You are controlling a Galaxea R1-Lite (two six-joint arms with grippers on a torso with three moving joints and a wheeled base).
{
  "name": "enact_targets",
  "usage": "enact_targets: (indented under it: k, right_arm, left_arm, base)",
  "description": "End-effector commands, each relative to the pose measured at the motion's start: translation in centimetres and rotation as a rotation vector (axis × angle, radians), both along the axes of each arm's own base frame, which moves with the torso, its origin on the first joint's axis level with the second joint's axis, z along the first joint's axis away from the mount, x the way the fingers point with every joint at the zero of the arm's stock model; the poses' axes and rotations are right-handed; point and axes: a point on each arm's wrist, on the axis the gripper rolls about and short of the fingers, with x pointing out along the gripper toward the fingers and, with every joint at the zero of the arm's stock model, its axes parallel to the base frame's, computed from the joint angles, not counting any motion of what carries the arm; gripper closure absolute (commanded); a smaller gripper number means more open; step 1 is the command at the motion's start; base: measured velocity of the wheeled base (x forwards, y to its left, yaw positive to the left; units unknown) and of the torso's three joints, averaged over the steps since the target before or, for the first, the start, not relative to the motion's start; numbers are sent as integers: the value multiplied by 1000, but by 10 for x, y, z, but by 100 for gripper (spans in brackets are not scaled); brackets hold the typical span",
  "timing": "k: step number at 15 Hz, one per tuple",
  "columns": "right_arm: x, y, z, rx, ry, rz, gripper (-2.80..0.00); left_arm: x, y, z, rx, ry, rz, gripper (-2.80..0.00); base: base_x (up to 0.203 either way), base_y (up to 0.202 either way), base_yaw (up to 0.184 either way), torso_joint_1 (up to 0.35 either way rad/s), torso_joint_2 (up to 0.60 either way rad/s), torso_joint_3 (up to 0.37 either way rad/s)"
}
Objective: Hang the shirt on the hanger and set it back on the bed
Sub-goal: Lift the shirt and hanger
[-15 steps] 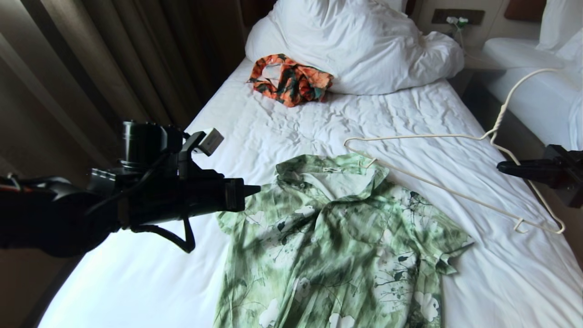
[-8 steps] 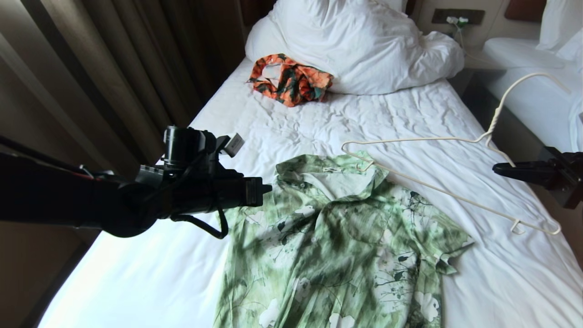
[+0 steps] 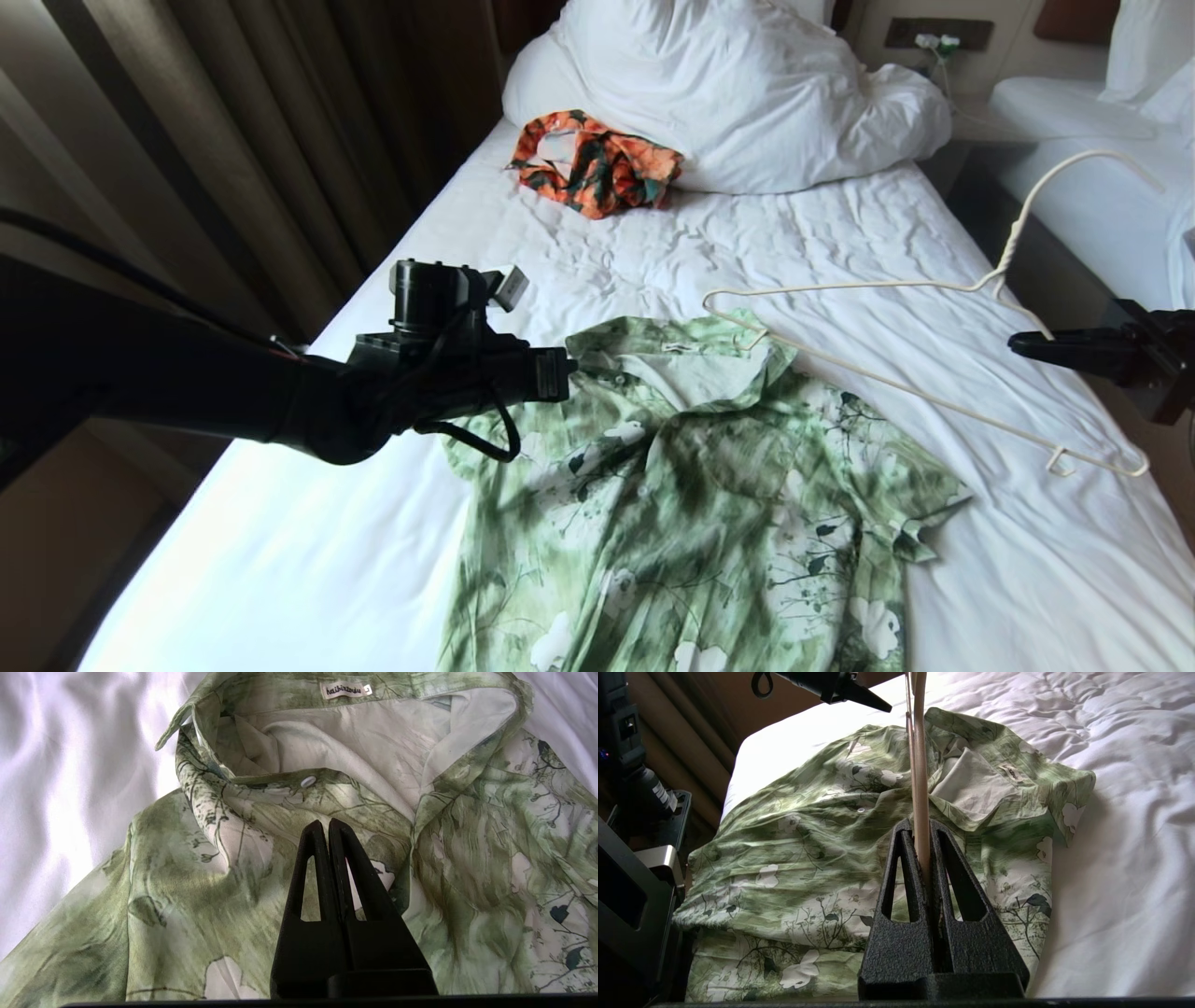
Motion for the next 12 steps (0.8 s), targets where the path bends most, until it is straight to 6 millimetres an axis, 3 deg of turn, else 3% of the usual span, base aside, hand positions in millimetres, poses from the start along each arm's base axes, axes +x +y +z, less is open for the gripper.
enact_targets:
  k: [1, 2, 9, 12]
  right_arm:
    - [2, -1, -3, 6, 2, 7, 0]
    - [2, -1, -3, 7, 2, 7, 0]
    - [6, -3, -8, 11, 15, 5, 0]
    - [7, -4, -9, 12, 16, 2, 0]
  left_arm:
    - [9, -5, -7, 6, 5, 7, -80]
    - [13, -7, -7, 8, -2, 17, -280]
    - [54, -13, -30, 37, -13, 117, -280]
    - [71, -4, -25, 28, -37, 156, -280]
  base:
    - [0, 0, 0, 0, 0, 0]
    - [0, 0, 0, 0, 0, 0]
    - [0, 0, 0, 0, 0, 0]
    - [0, 0, 0, 0, 0, 0]
